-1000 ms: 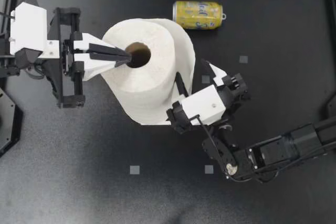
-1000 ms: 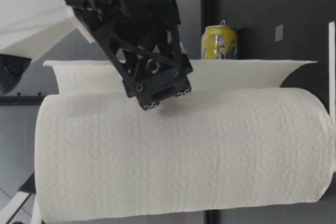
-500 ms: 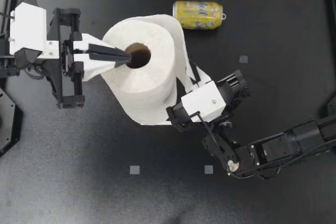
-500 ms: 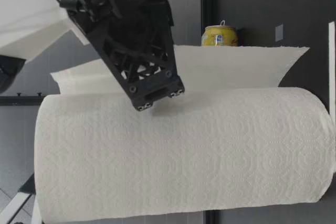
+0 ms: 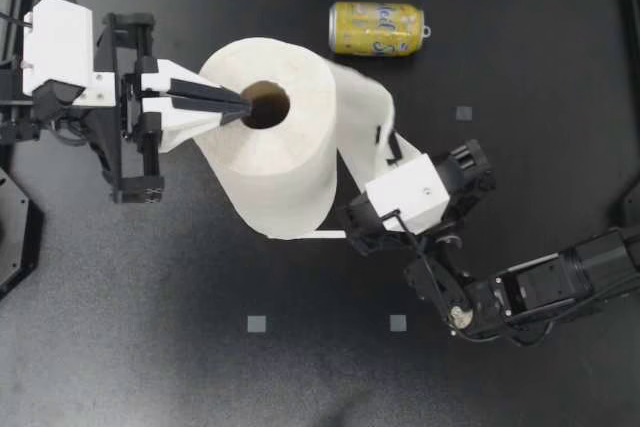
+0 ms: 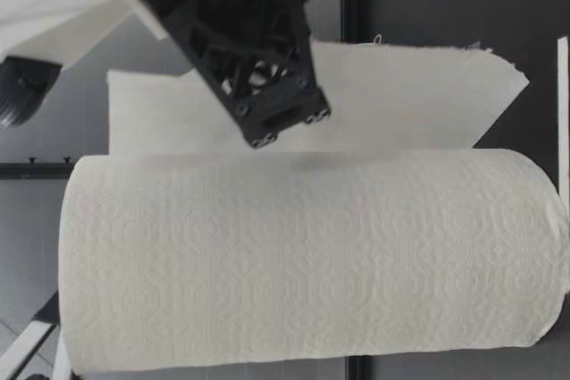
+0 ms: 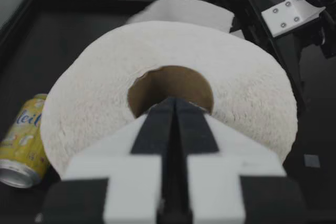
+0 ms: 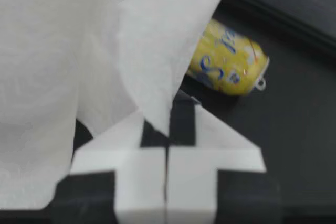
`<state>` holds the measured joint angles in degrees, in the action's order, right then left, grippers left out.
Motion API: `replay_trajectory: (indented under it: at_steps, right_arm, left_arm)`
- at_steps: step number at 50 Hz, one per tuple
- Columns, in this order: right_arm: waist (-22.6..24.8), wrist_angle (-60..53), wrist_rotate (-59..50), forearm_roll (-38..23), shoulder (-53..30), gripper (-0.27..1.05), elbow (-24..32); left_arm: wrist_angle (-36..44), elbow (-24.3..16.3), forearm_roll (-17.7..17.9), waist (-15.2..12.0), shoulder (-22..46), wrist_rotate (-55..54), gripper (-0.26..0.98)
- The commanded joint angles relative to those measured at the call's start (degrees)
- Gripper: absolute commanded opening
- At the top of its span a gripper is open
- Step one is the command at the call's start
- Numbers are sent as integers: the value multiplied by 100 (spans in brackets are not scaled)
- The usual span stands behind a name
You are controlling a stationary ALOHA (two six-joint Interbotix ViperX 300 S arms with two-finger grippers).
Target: Pick up a piece of paper towel and place it on the spilled liquid.
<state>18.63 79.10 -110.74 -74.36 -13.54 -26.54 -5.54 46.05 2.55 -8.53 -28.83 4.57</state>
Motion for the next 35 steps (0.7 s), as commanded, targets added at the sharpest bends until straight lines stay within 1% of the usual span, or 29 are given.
replay_trajectory:
  at_steps: [1,6,11,13,24,29,35]
  right_arm:
    - [35,-18,-88,299,202,-12,-97]
    - [35,-114,-448,571,202,-12,-448]
    - [35,-246,-765,650,255,-12,-738]
    - [62,-255,-844,791,281,-12,-905]
    - [149,-176,-659,1485,563,-12,-1652]
    - [149,-220,-606,1512,747,-12,-1846]
    - [-26,-554,-475,1397,1081,-12,-2074]
  left_arm:
    - [-316,53,18,-70,299,-26,9]
    - [-316,62,35,-70,431,-35,9]
    - [-299,79,53,-97,439,-44,9]
    - [-264,114,53,-105,431,-62,9]
    - [-246,149,53,-105,325,-70,9]
    - [-220,141,53,-105,290,-70,9]
    - [-26,158,53,-105,211,-53,9]
